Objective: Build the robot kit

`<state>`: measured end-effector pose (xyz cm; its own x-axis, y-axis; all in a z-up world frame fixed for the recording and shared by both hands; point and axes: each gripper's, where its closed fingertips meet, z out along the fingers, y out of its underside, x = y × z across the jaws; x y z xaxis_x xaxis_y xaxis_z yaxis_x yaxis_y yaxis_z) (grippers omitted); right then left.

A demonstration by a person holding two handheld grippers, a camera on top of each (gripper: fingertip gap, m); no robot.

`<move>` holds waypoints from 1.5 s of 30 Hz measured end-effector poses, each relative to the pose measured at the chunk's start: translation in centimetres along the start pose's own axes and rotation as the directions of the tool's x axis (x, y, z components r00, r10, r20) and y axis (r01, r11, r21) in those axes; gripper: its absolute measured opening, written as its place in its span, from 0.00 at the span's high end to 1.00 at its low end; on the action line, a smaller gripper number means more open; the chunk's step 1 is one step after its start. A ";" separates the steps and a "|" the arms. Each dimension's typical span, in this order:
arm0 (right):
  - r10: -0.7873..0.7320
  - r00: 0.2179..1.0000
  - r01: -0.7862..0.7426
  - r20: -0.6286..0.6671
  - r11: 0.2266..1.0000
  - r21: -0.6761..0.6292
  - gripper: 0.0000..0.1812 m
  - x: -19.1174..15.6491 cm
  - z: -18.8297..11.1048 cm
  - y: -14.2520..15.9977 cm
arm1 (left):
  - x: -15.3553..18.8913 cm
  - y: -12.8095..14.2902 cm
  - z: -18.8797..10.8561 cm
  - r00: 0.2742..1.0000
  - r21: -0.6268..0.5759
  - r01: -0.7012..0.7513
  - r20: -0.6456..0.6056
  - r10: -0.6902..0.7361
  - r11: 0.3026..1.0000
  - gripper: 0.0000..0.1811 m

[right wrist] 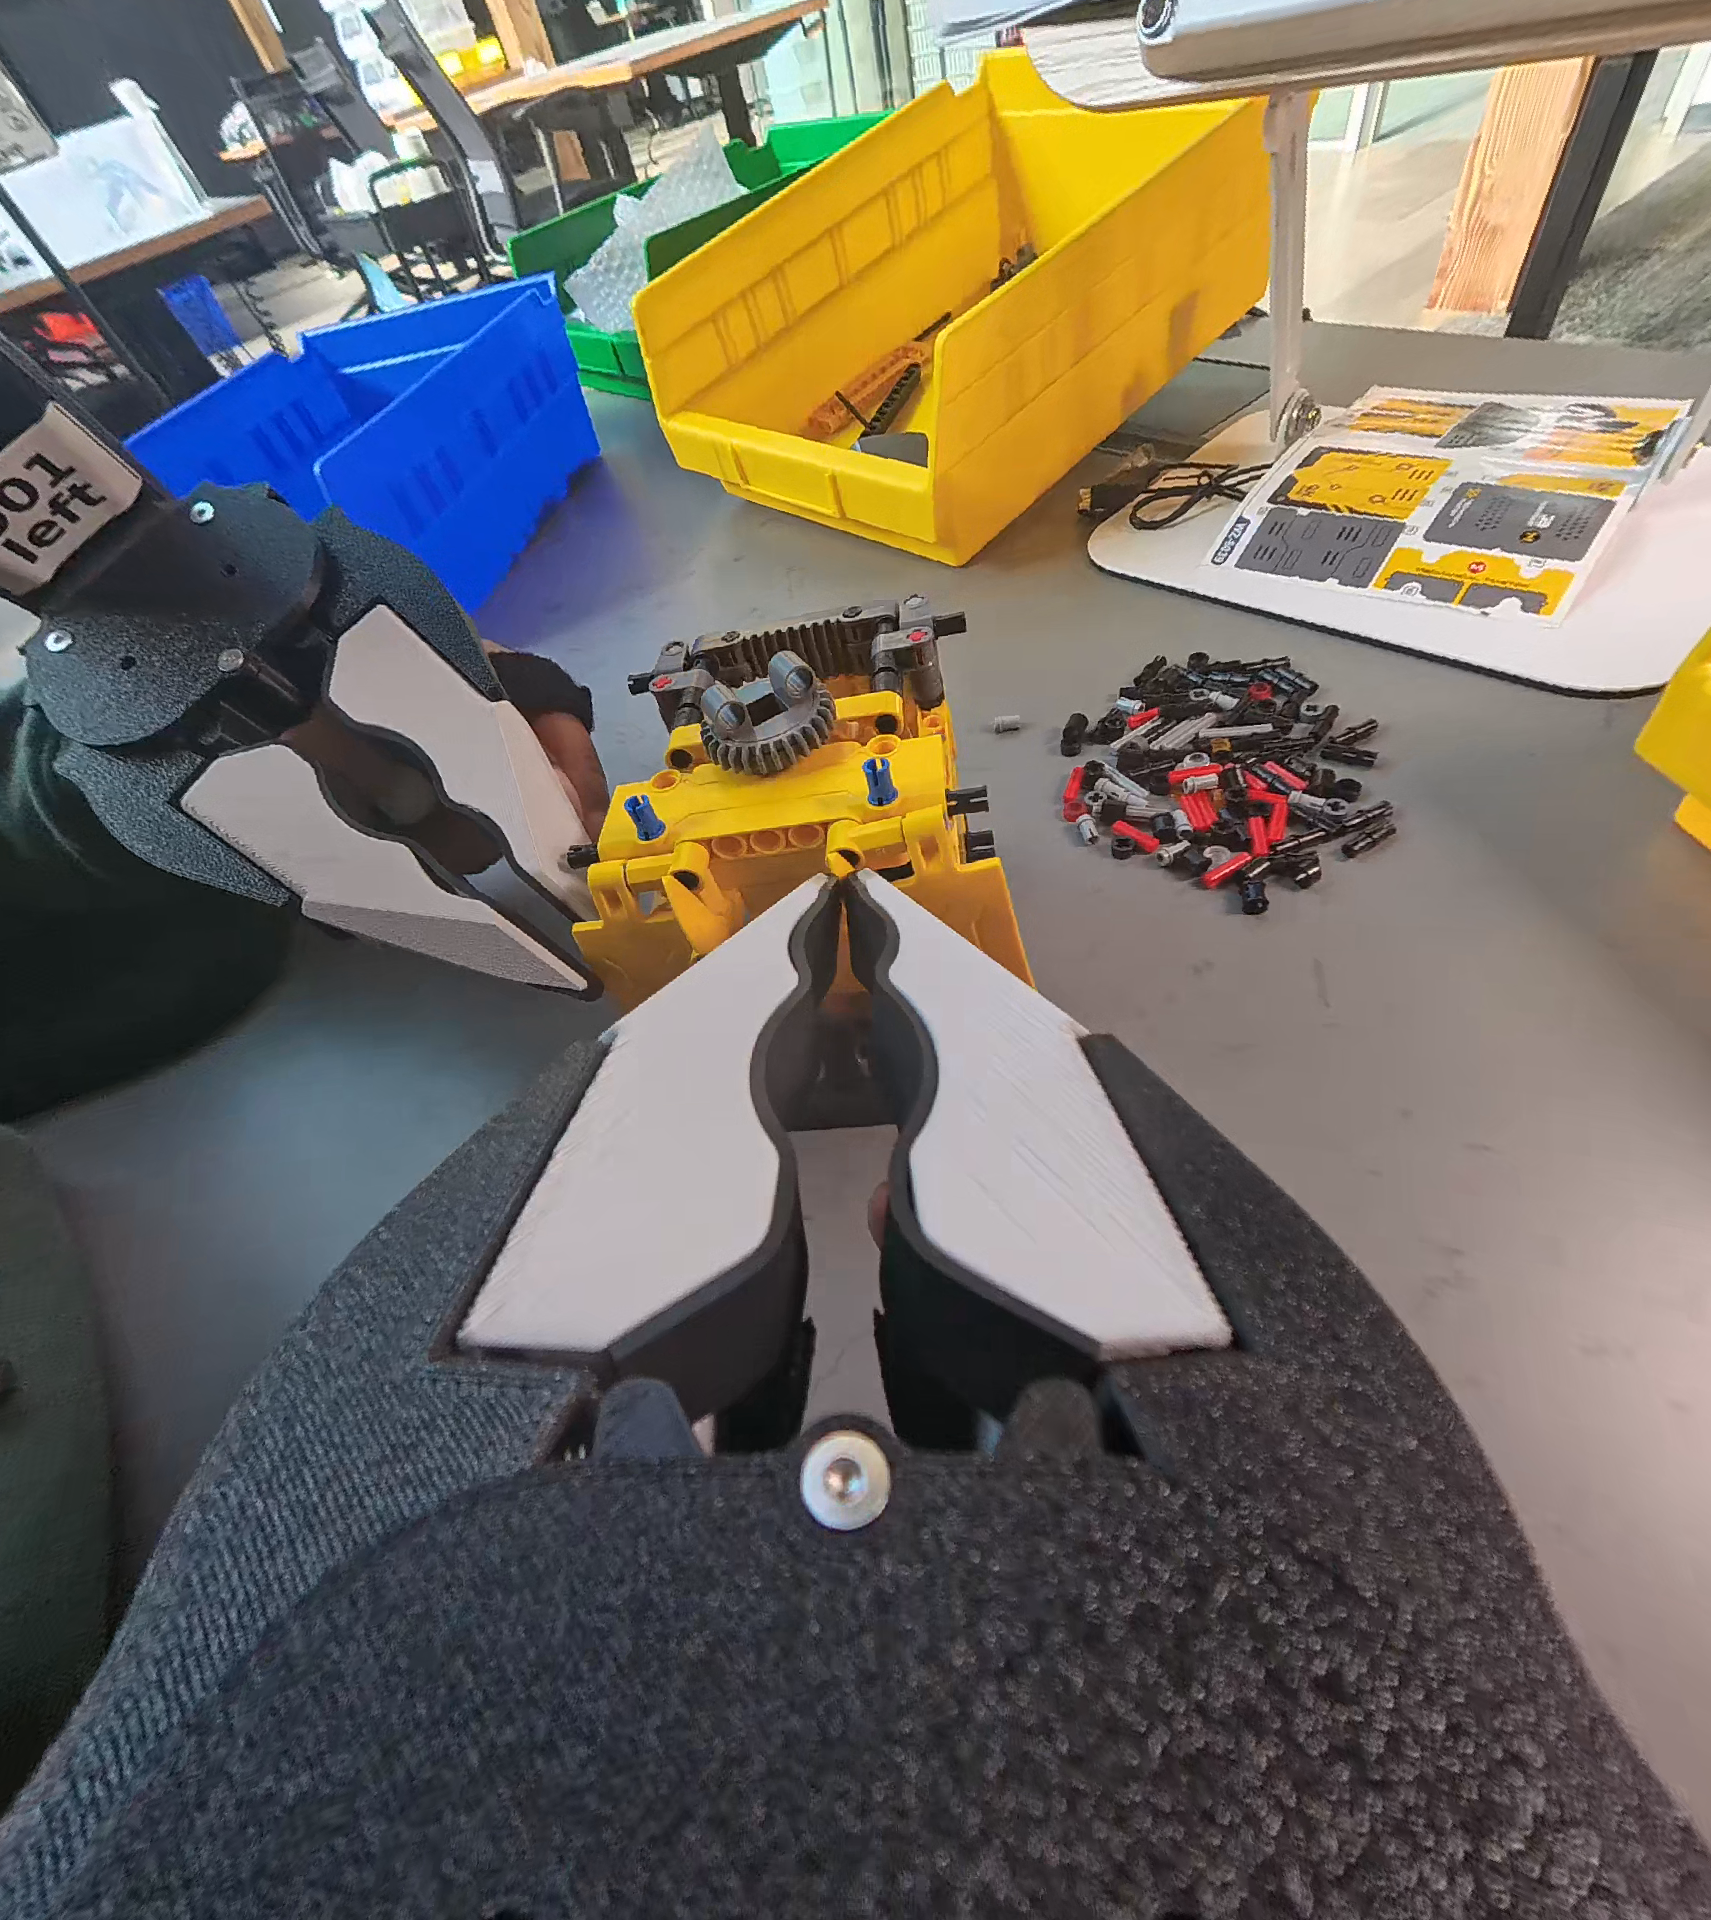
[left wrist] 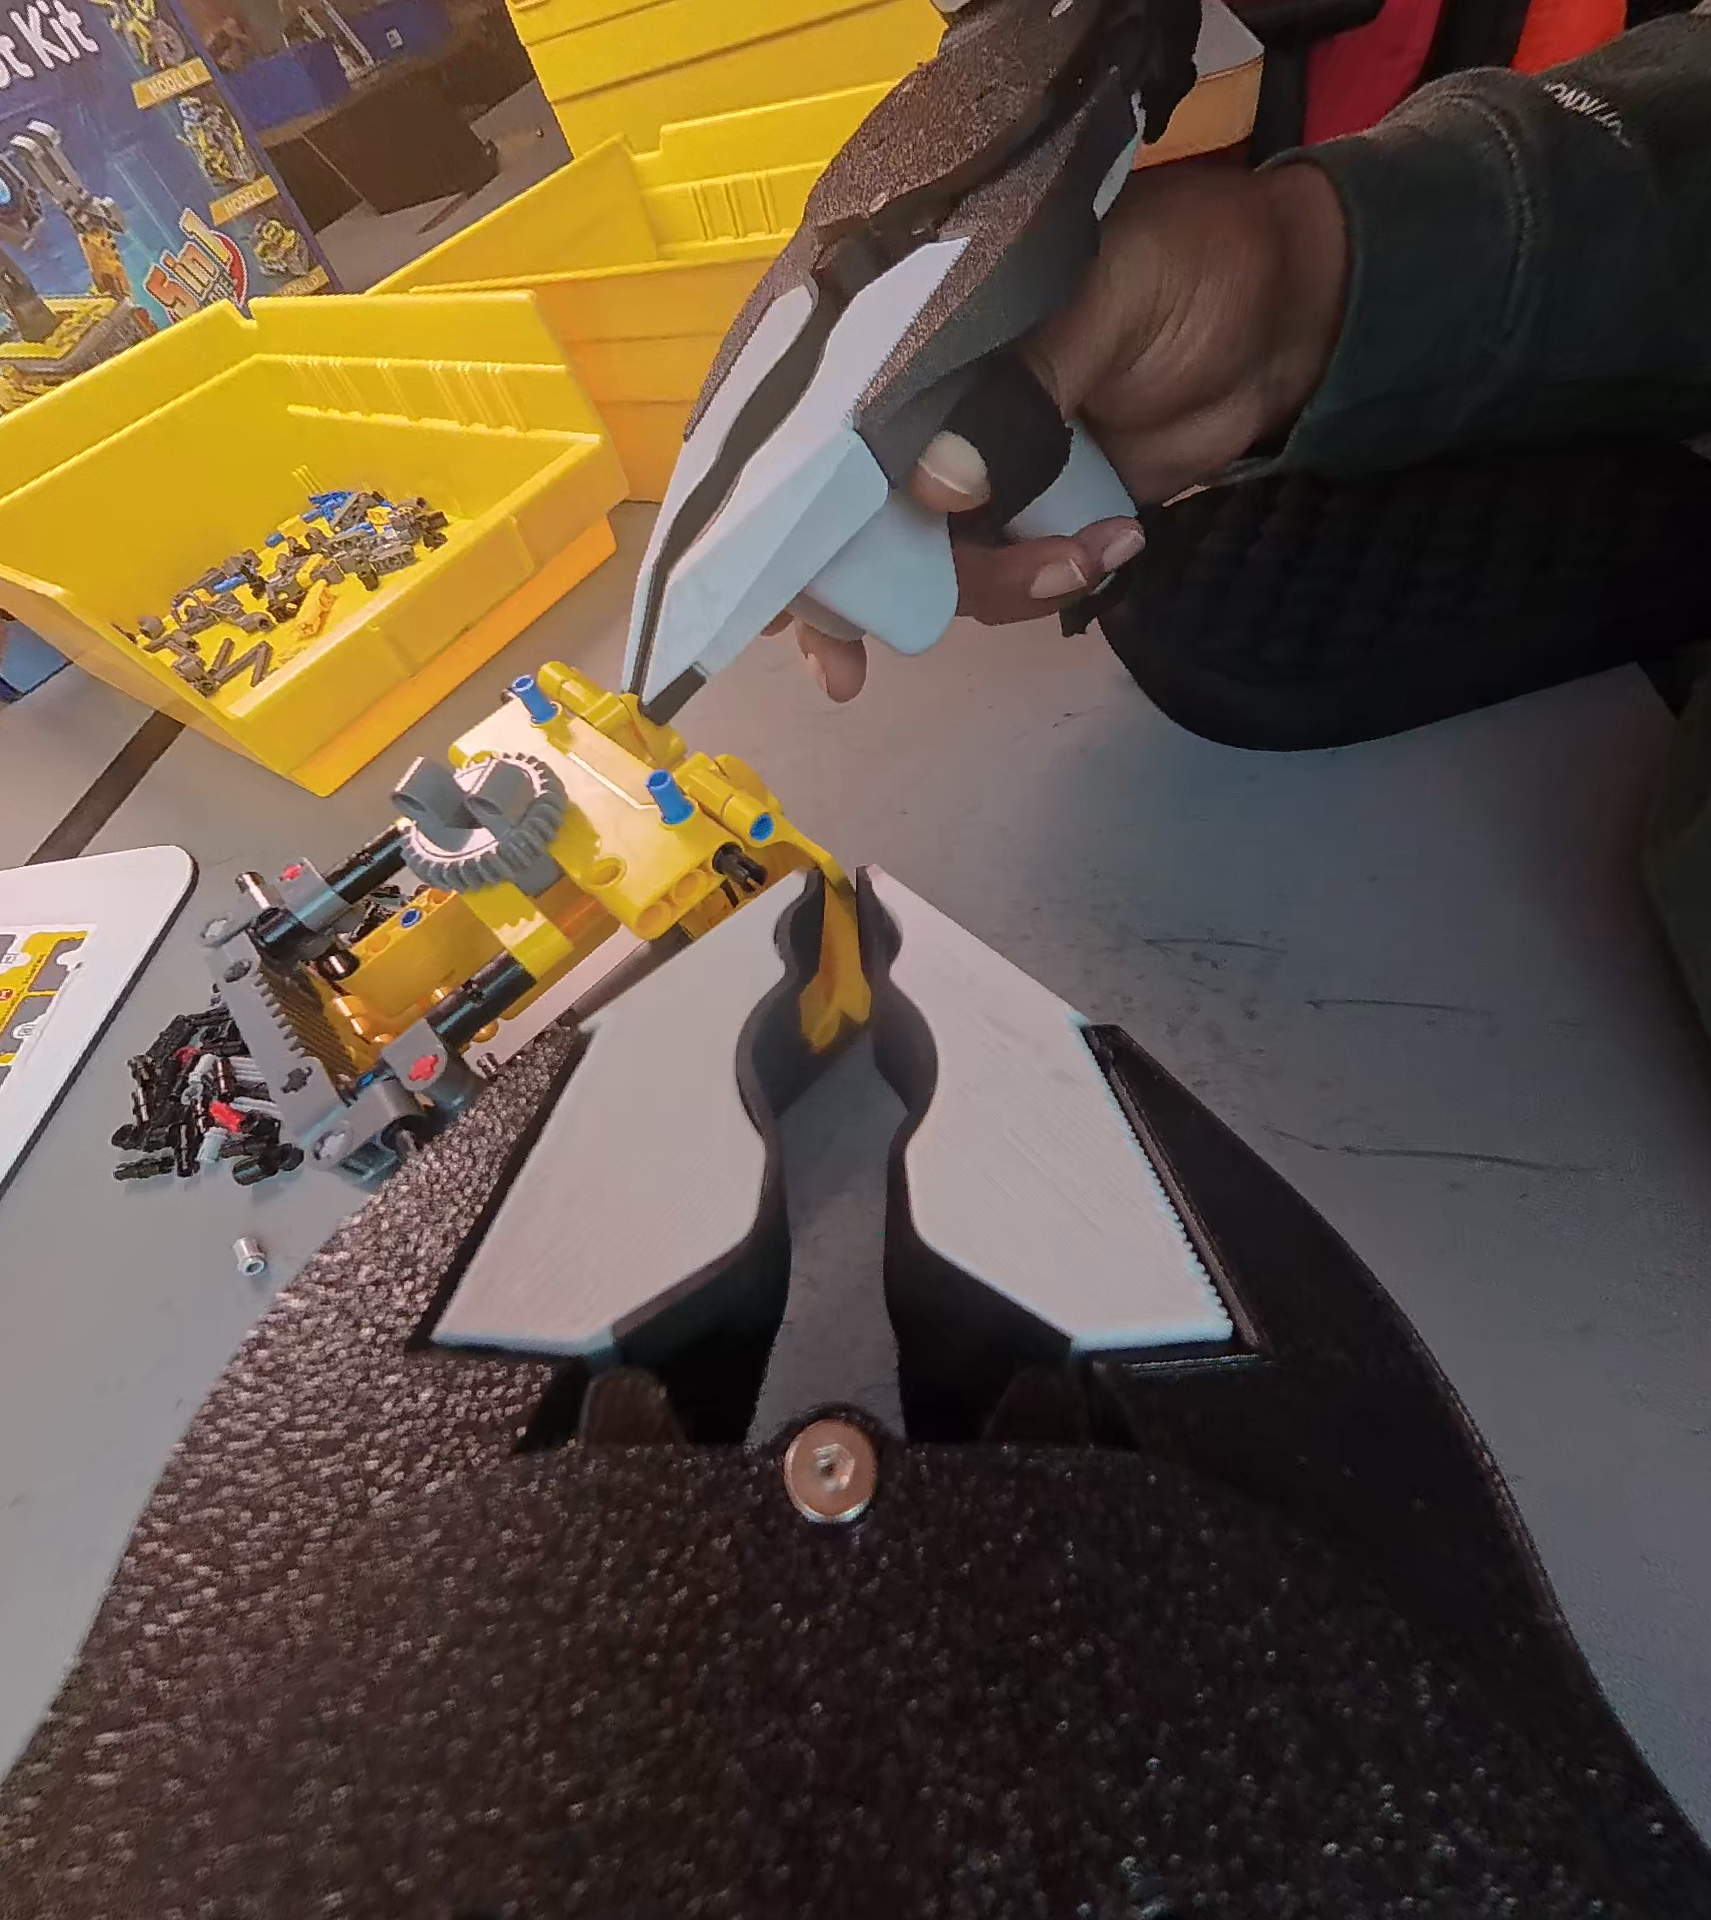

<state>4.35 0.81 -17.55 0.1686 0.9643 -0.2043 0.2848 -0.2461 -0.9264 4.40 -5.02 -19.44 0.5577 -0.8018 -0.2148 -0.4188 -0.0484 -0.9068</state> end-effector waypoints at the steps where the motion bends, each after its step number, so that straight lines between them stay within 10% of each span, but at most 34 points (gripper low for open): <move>1: 0.010 1.000 -0.010 0.007 1.000 0.001 1.00 0.0 0.0 0.0 | 0.0 0.0 0.0 1.000 0.000 0.000 0.000 0.000 1.000 0.97; 23: 0.155 0.986 -0.155 0.066 0.988 -0.009 1.00 -0.1 0.1 0.0 | 0.0 0.0 0.0 1.000 -0.001 0.002 -0.005 -0.002 1.000 0.97; 31: -0.192 0.981 0.187 -0.012 0.965 -0.186 0.71 1.4 -0.1 1.6 | -0.6 -0.3 -1.5 1.000 0.024 -0.001 0.008 0.000 1.000 0.96; 45: -0.198 0.977 0.209 0.076 0.963 -0.172 0.75 -1.2 1.8 2.2 | -5.5 3.2 -4.3 0.982 -0.010 0.081 0.173 -0.078 0.997 0.91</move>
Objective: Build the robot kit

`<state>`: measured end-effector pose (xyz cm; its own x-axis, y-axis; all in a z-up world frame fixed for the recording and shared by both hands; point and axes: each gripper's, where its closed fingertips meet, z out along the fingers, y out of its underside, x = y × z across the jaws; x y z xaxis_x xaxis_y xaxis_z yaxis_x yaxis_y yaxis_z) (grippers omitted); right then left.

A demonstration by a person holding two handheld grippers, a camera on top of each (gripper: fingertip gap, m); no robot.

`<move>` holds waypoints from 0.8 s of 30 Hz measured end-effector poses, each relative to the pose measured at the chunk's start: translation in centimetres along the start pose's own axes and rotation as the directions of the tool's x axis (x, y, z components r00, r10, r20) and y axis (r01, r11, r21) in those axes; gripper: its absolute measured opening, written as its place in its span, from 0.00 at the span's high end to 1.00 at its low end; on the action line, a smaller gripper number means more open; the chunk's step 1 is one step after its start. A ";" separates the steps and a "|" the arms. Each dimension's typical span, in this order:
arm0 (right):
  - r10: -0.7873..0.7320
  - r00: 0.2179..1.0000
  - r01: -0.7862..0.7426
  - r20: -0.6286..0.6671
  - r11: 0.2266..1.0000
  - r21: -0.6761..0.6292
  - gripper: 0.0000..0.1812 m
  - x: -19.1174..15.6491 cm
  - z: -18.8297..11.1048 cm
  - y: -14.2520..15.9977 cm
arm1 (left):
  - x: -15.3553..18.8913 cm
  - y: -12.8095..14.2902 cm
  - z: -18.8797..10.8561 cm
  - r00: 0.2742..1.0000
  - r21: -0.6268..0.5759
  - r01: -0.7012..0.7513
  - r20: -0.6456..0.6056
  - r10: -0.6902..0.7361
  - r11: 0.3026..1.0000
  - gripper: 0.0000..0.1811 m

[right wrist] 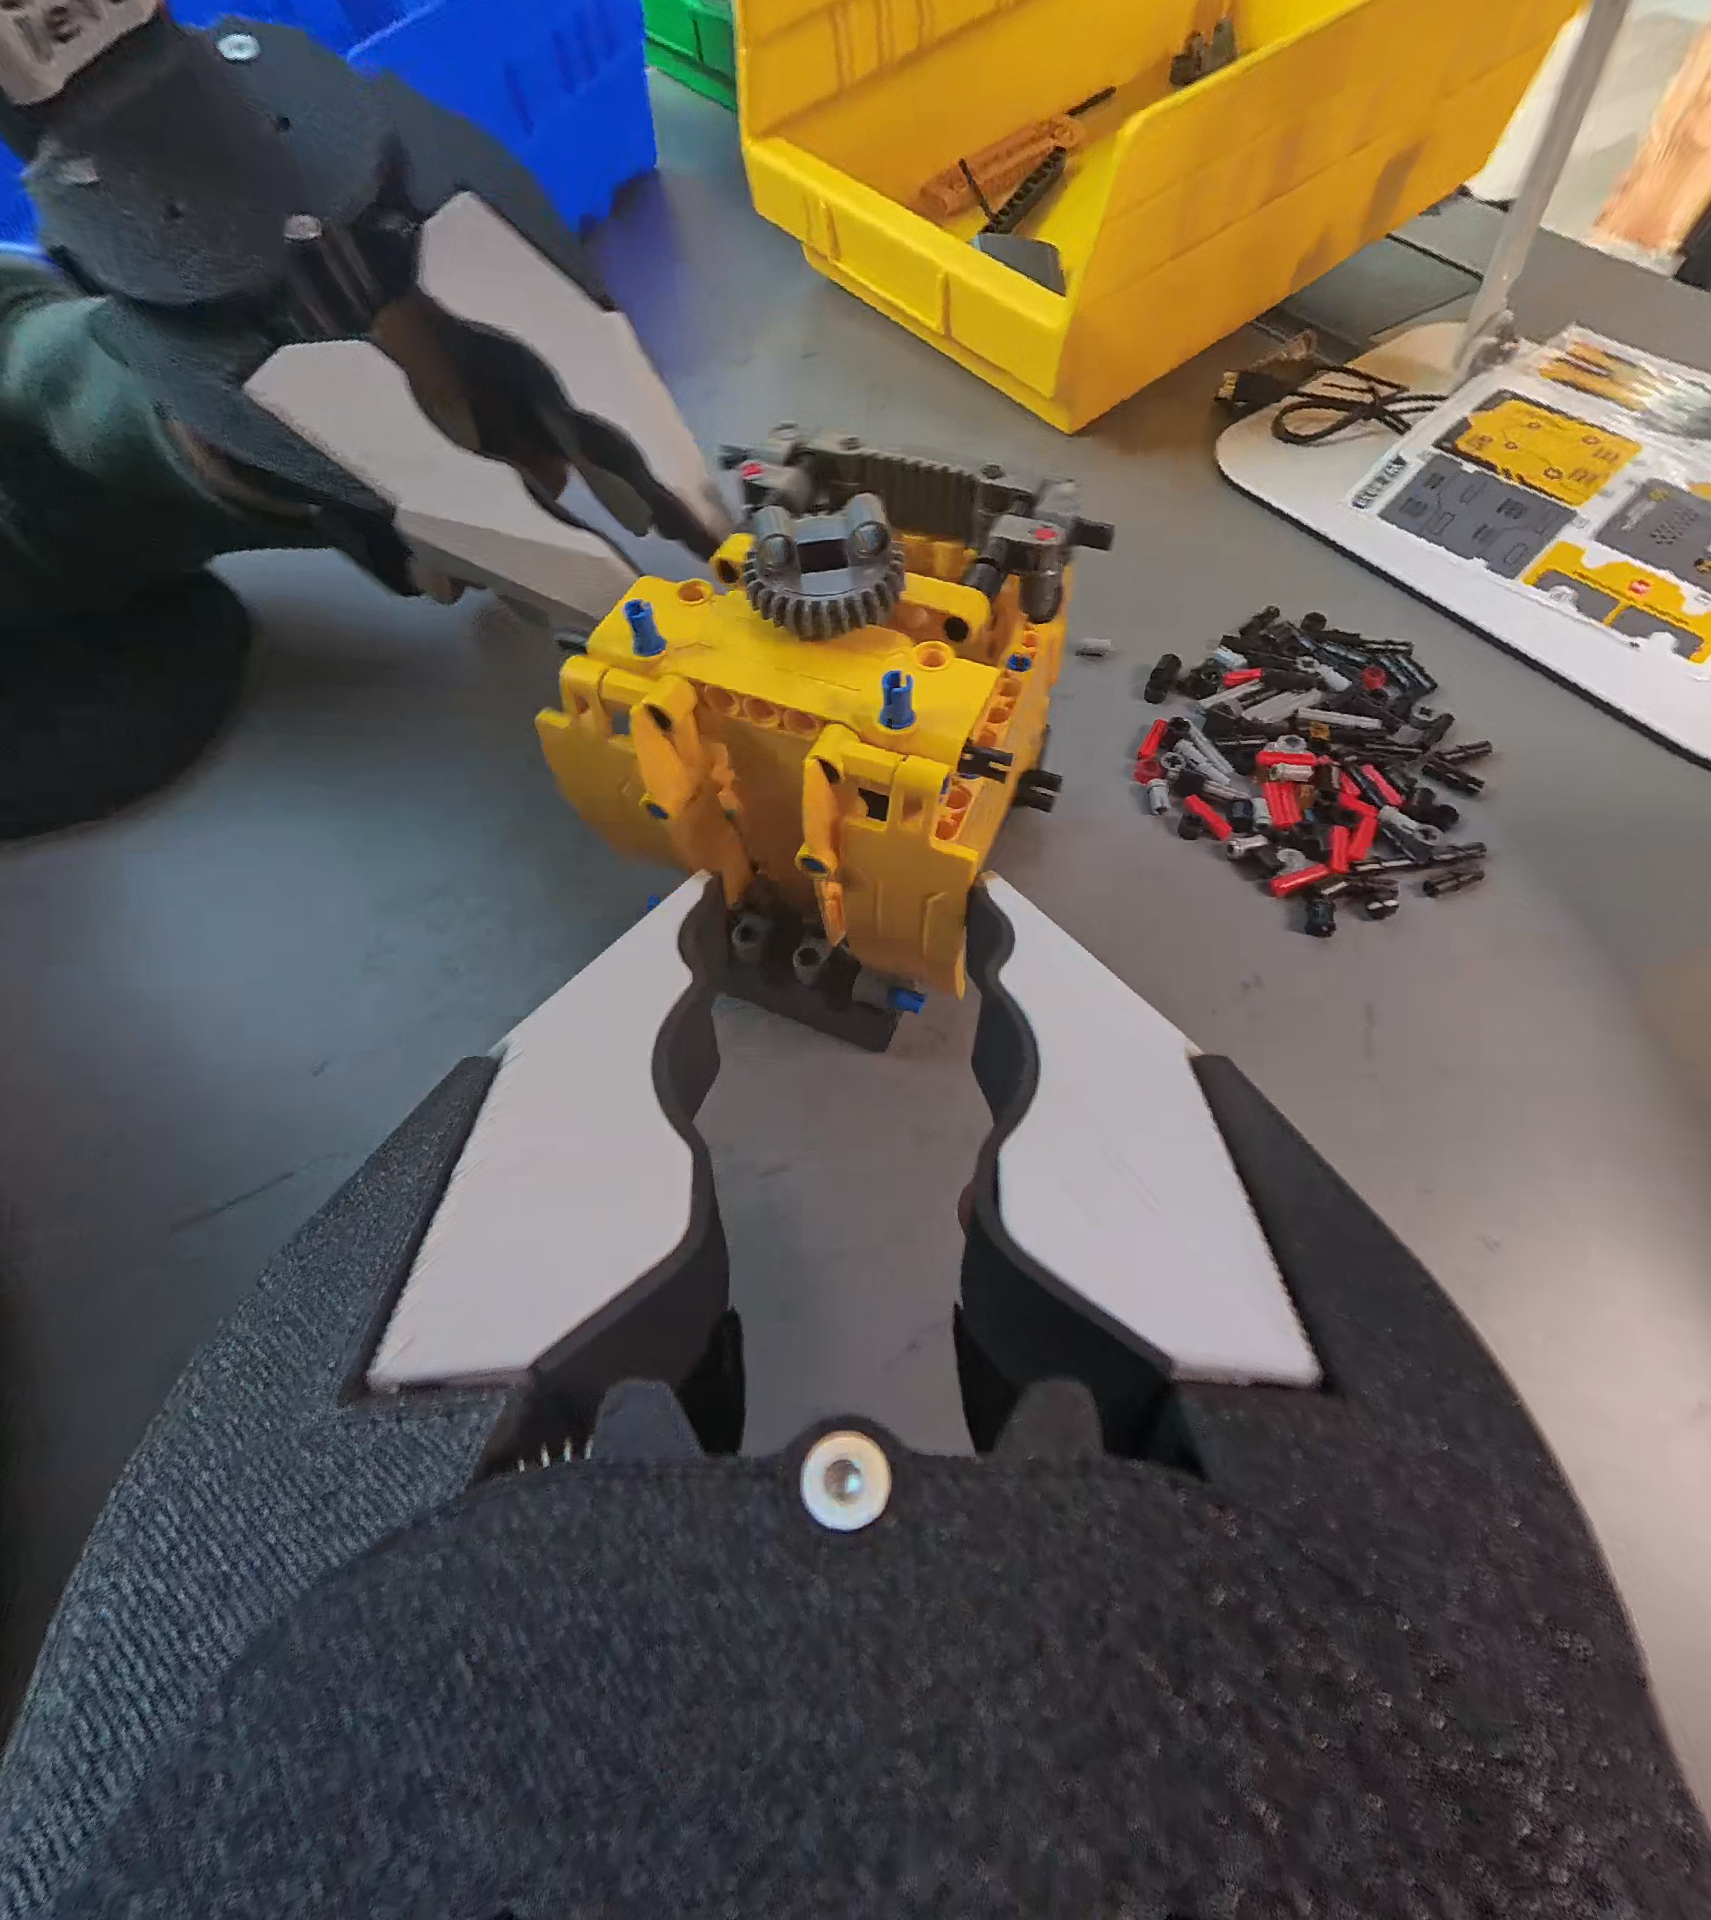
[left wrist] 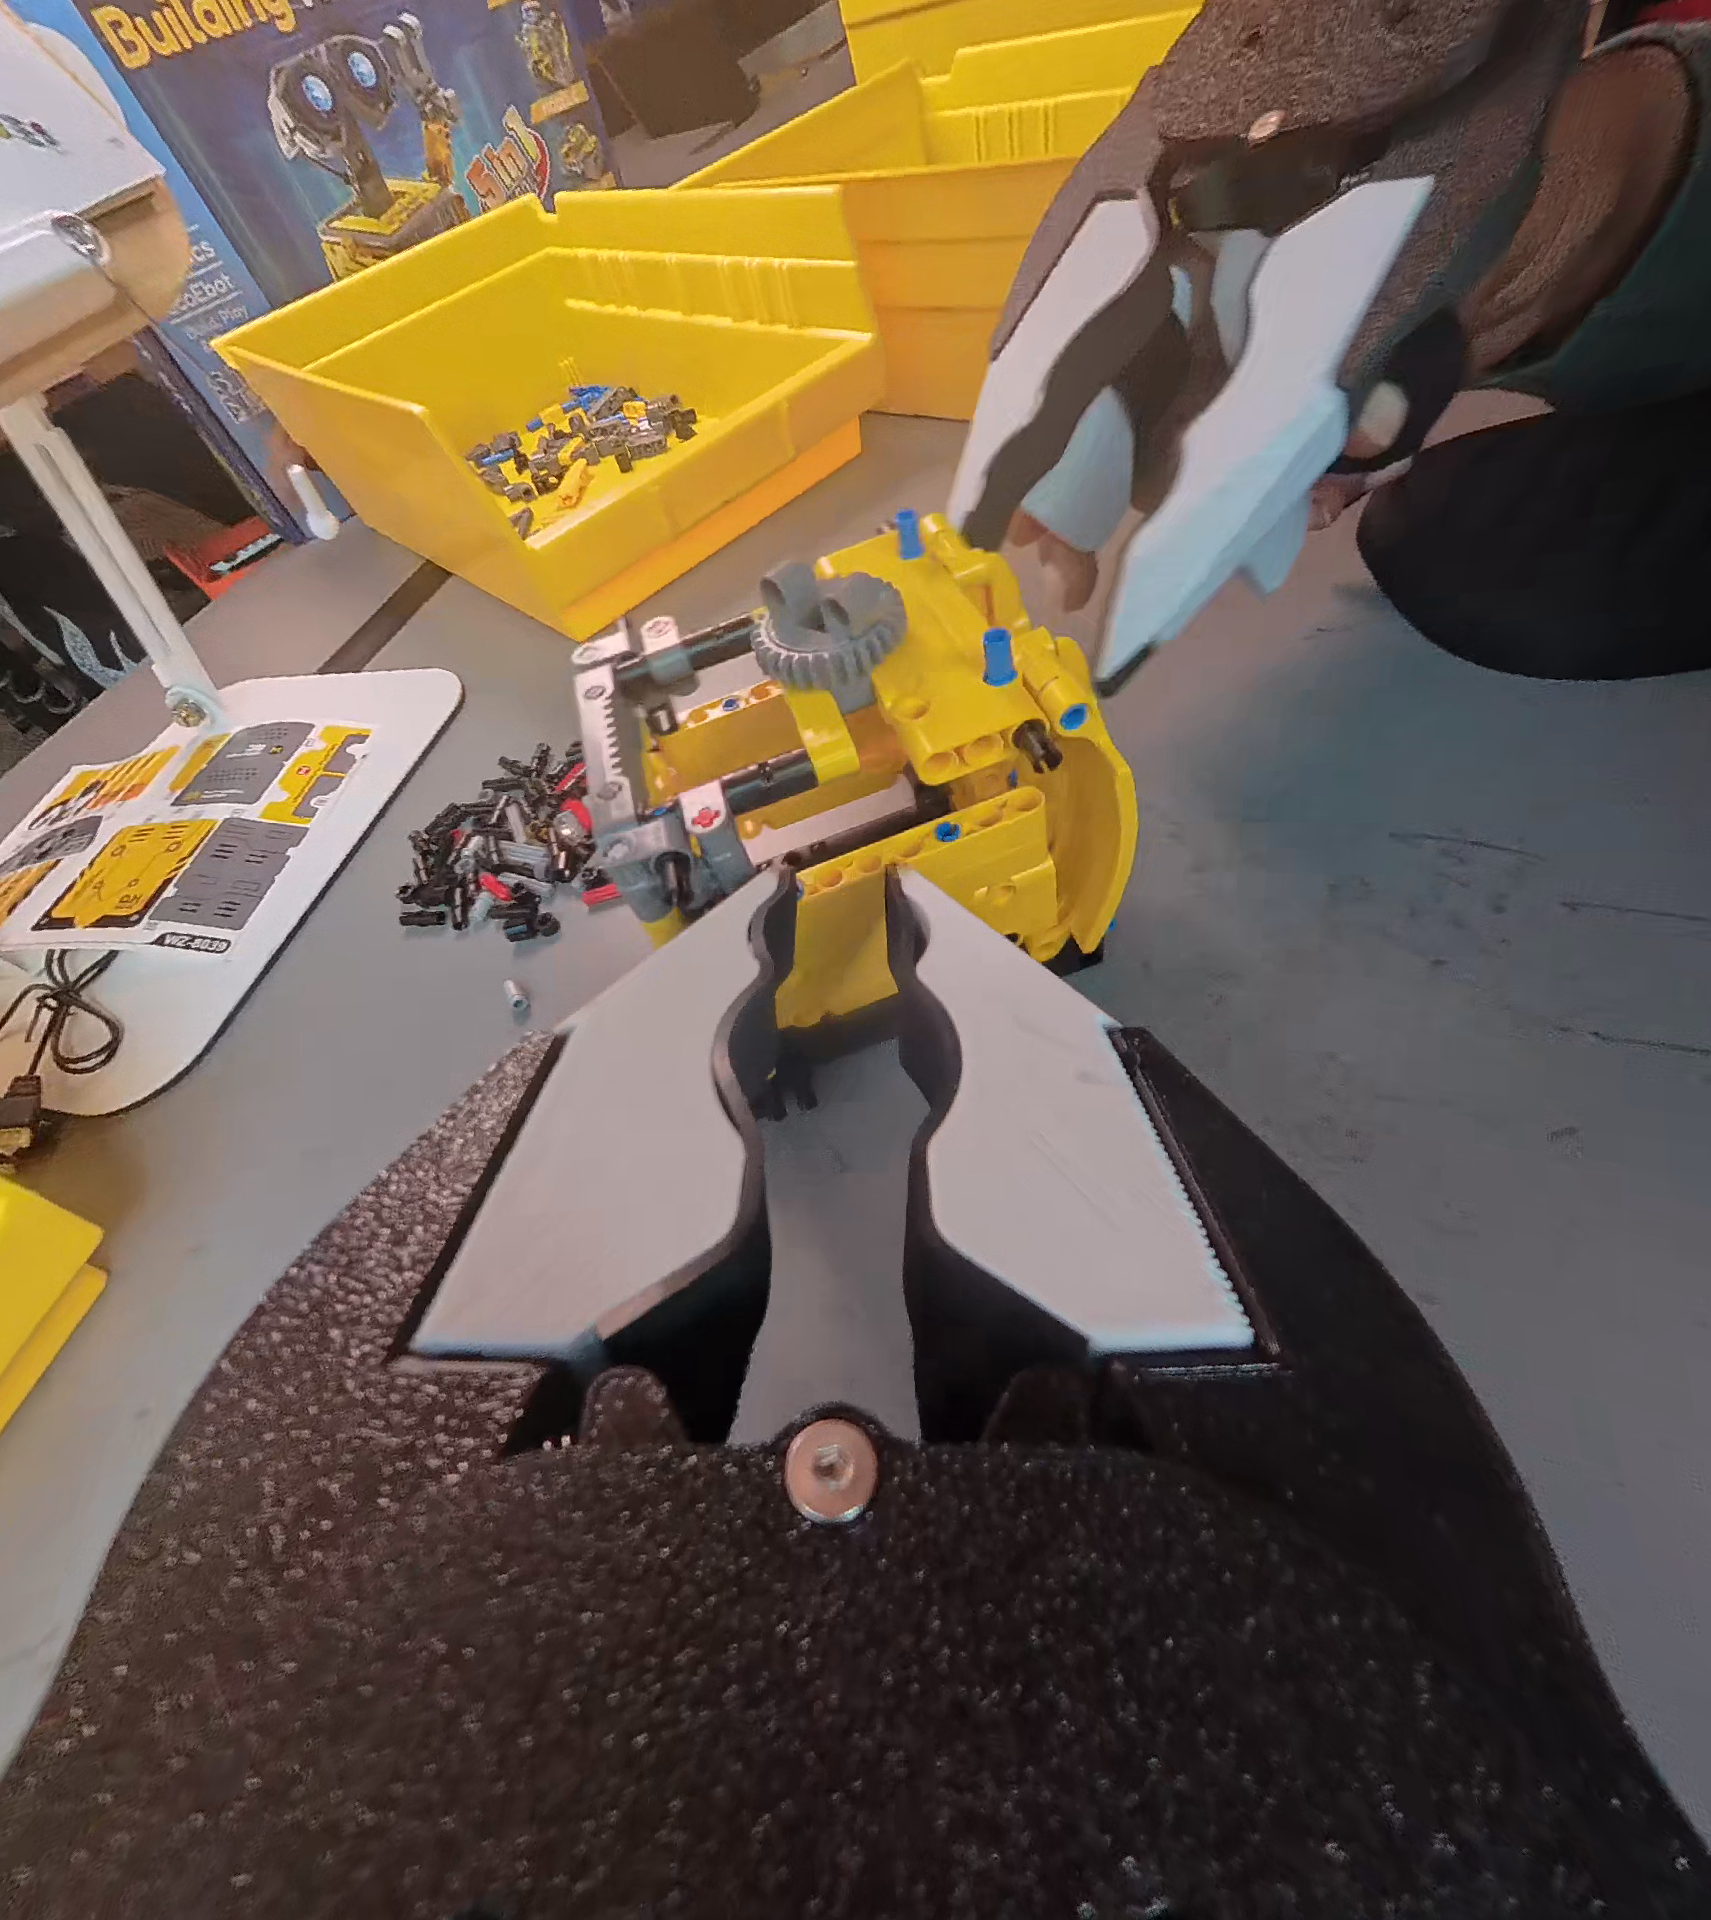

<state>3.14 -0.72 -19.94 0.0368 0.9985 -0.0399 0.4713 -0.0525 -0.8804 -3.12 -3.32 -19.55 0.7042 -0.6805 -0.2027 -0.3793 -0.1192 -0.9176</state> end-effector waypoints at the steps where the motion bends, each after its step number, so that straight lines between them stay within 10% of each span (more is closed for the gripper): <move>1: -0.036 0.996 0.037 0.076 0.999 -0.013 0.73 -1.0 -0.2 0.2 | -0.7 0.2 -0.1 1.000 0.003 0.011 0.015 -0.011 1.000 0.91; 10: -0.177 0.973 0.173 0.149 0.984 0.042 0.81 -0.5 -0.9 0.2 | -5.5 1.0 -1.5 0.980 -0.010 0.134 0.151 -0.131 0.991 0.94; 16: -0.164 0.959 0.144 0.232 0.985 0.099 0.90 -1.3 -1.6 0.5 | 0.6 0.6 -3.5 0.969 -0.024 0.210 -0.130 -0.212 0.977 0.86; 24: -0.208 0.960 0.198 0.185 0.978 0.073 0.97 -2.0 0.7 0.9 | 3.0 3.3 0.1 0.989 -0.221 0.124 -0.057 -0.140 0.967 0.97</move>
